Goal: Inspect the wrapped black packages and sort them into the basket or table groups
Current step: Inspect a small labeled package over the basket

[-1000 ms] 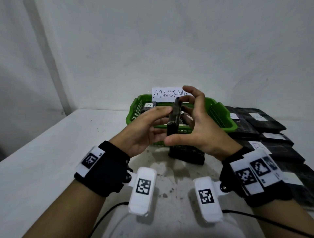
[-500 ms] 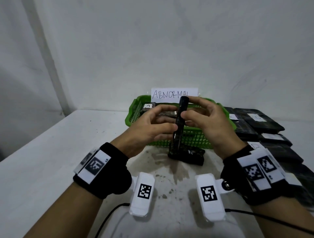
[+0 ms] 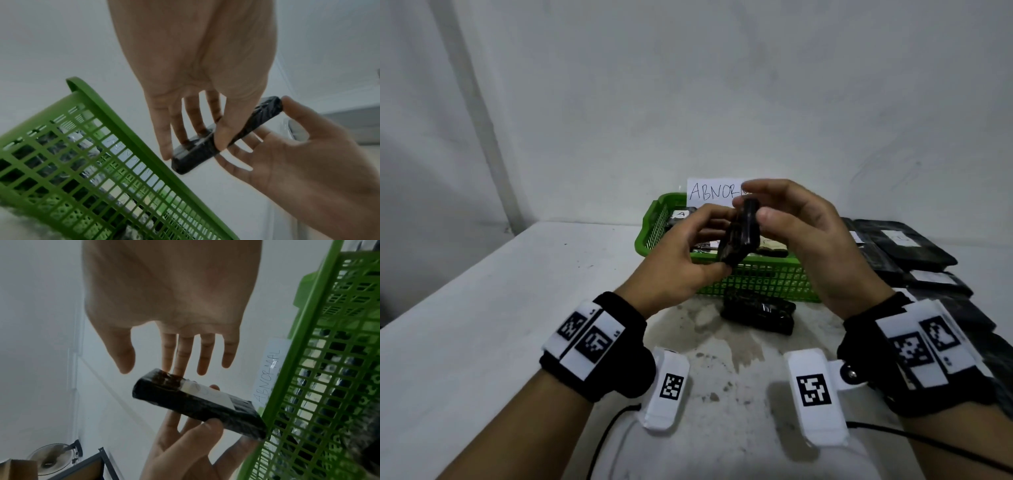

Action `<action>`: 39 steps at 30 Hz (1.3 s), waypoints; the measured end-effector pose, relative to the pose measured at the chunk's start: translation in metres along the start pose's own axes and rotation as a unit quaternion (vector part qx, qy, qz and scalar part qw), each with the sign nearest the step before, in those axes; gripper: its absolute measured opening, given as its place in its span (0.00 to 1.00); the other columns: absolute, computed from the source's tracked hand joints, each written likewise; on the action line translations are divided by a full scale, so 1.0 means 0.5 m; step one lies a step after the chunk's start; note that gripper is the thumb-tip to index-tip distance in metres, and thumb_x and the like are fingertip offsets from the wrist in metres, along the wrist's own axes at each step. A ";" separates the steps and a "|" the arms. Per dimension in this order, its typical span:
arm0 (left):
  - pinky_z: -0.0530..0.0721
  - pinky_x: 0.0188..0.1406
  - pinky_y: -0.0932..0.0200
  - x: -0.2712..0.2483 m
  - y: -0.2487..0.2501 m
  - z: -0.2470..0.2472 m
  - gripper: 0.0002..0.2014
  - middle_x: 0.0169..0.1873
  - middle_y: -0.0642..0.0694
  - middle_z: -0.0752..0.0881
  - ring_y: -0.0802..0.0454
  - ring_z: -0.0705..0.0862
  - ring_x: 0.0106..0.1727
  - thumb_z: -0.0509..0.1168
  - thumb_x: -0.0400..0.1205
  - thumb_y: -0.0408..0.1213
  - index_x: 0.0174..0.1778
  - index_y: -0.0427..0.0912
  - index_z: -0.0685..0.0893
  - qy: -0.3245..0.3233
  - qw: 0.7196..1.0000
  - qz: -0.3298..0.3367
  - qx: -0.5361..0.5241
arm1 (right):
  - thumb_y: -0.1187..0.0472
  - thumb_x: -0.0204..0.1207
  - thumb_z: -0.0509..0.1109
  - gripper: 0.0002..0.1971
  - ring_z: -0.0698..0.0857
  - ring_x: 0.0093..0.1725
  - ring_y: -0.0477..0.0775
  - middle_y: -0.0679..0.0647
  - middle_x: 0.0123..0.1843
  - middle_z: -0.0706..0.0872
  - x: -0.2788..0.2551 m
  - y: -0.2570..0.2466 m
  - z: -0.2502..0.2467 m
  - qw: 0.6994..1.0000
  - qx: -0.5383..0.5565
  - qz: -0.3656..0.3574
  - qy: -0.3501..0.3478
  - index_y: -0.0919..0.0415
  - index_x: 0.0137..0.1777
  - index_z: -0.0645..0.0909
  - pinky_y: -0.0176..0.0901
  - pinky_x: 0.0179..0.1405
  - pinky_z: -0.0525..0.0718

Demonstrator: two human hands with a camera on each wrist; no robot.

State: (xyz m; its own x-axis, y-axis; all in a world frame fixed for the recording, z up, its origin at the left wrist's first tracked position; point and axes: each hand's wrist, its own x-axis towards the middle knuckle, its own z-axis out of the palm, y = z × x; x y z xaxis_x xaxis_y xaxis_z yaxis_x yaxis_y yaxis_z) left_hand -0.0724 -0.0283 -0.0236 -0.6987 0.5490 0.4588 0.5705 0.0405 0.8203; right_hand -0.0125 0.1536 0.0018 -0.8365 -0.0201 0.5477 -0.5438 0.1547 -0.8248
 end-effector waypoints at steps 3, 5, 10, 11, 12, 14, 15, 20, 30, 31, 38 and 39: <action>0.87 0.60 0.53 -0.001 -0.004 0.004 0.27 0.62 0.58 0.84 0.60 0.82 0.69 0.74 0.77 0.23 0.63 0.59 0.78 0.010 1.000 0.021 -0.004 | 0.58 0.74 0.75 0.14 0.90 0.60 0.56 0.53 0.56 0.92 -0.003 0.002 0.001 0.998 -0.053 -0.028 -0.008 0.56 0.59 0.87 0.56 0.61 0.88; 0.89 0.57 0.54 -0.002 -0.003 0.005 0.27 0.60 0.61 0.84 0.59 0.82 0.69 0.72 0.77 0.21 0.64 0.56 0.78 0.011 0.999 0.036 -0.006 | 0.60 0.73 0.76 0.12 0.91 0.57 0.56 0.51 0.53 0.93 -0.004 0.003 0.000 0.997 -0.061 -0.040 -0.007 0.55 0.56 0.88 0.59 0.59 0.88; 0.89 0.56 0.56 -0.006 0.006 0.004 0.29 0.56 0.69 0.83 0.60 0.85 0.65 0.71 0.77 0.20 0.65 0.58 0.77 0.019 0.997 0.068 0.010 | 0.64 0.72 0.77 0.09 0.90 0.49 0.51 0.48 0.47 0.91 -0.003 -0.002 0.006 0.997 -0.030 -0.068 0.015 0.55 0.52 0.87 0.44 0.49 0.87; 0.89 0.56 0.57 -0.007 0.003 0.003 0.30 0.58 0.67 0.84 0.61 0.85 0.65 0.71 0.77 0.21 0.65 0.60 0.77 0.020 0.998 0.064 0.009 | 0.63 0.73 0.77 0.09 0.90 0.49 0.51 0.49 0.47 0.90 -0.003 -0.002 0.009 0.997 -0.024 -0.069 0.024 0.54 0.52 0.87 0.43 0.48 0.87; 0.88 0.56 0.59 -0.008 -0.001 0.004 0.30 0.59 0.65 0.85 0.61 0.84 0.65 0.70 0.77 0.23 0.66 0.62 0.77 0.016 0.998 0.056 0.007 | 0.63 0.75 0.77 0.08 0.91 0.48 0.50 0.48 0.46 0.90 -0.002 -0.003 0.012 0.997 -0.017 -0.061 0.036 0.54 0.52 0.86 0.41 0.46 0.87; 0.85 0.58 0.64 -0.008 -0.003 0.009 0.30 0.60 0.65 0.86 0.62 0.84 0.65 0.67 0.77 0.25 0.68 0.63 0.76 -0.003 0.999 0.032 -0.009 | 0.62 0.80 0.76 0.06 0.92 0.47 0.46 0.45 0.45 0.89 -0.001 -0.004 0.014 0.998 -0.011 -0.030 0.062 0.55 0.55 0.86 0.40 0.42 0.88; 0.84 0.59 0.65 -0.006 -0.001 0.013 0.29 0.61 0.64 0.87 0.61 0.84 0.66 0.65 0.78 0.26 0.69 0.61 0.77 -0.017 1.000 0.017 -0.017 | 0.60 0.82 0.74 0.05 0.92 0.47 0.46 0.45 0.45 0.89 0.000 -0.006 0.011 0.997 -0.024 -0.016 0.074 0.55 0.55 0.86 0.40 0.41 0.89; 0.85 0.47 0.71 -0.004 0.020 0.026 0.19 0.44 0.64 0.92 0.68 0.88 0.49 0.57 0.87 0.26 0.54 0.56 0.86 -0.019 0.994 -0.066 -0.083 | 0.56 0.86 0.68 0.07 0.90 0.44 0.46 0.49 0.47 0.90 -0.012 -0.028 -0.039 0.982 -0.148 0.008 0.117 0.50 0.51 0.88 0.39 0.33 0.87; 0.81 0.29 0.54 -0.028 0.070 0.181 0.07 0.37 0.38 0.84 0.46 0.82 0.33 0.57 0.90 0.36 0.56 0.41 0.81 -0.157 0.980 -0.113 -0.056 | 0.37 0.69 0.76 0.23 0.85 0.47 0.29 0.30 0.51 0.86 -0.246 -0.104 -0.166 0.876 -0.461 0.140 -0.005 0.38 0.63 0.80 0.28 0.45 0.80; 0.78 0.29 0.55 -0.033 0.075 0.204 0.07 0.37 0.35 0.81 0.47 0.79 0.34 0.58 0.90 0.37 0.55 0.42 0.80 -0.174 0.977 -0.115 -0.040 | 0.37 0.66 0.79 0.28 0.85 0.49 0.28 0.28 0.53 0.85 -0.275 -0.111 -0.181 0.865 -0.472 0.164 -0.046 0.36 0.66 0.78 0.25 0.46 0.79; 0.83 0.38 0.64 -0.045 0.102 0.316 0.12 0.46 0.57 0.87 0.55 0.86 0.39 0.71 0.79 0.54 0.52 0.54 0.81 -0.265 0.950 -0.116 0.122 | 0.41 0.63 0.81 0.25 0.81 0.44 0.33 0.31 0.55 0.78 -0.394 -0.152 -0.275 0.783 -0.564 0.246 -0.094 0.32 0.61 0.79 0.38 0.40 0.78; 0.83 0.39 0.64 -0.042 0.107 0.325 0.13 0.46 0.56 0.86 0.55 0.86 0.40 0.72 0.78 0.56 0.50 0.53 0.81 -0.261 0.946 -0.107 0.158 | 0.39 0.63 0.80 0.25 0.80 0.44 0.35 0.32 0.58 0.75 -0.401 -0.156 -0.287 0.766 -0.577 0.263 -0.104 0.31 0.61 0.78 0.36 0.39 0.75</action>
State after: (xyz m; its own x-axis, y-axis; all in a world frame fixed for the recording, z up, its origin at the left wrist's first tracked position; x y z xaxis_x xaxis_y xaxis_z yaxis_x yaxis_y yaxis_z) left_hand 0.0428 0.0981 -0.0447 -0.5512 0.8344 -0.0041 0.5988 0.3990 0.6944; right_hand 0.2076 0.2875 -0.0237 -0.9773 0.2064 0.0484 0.1943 0.9633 -0.1852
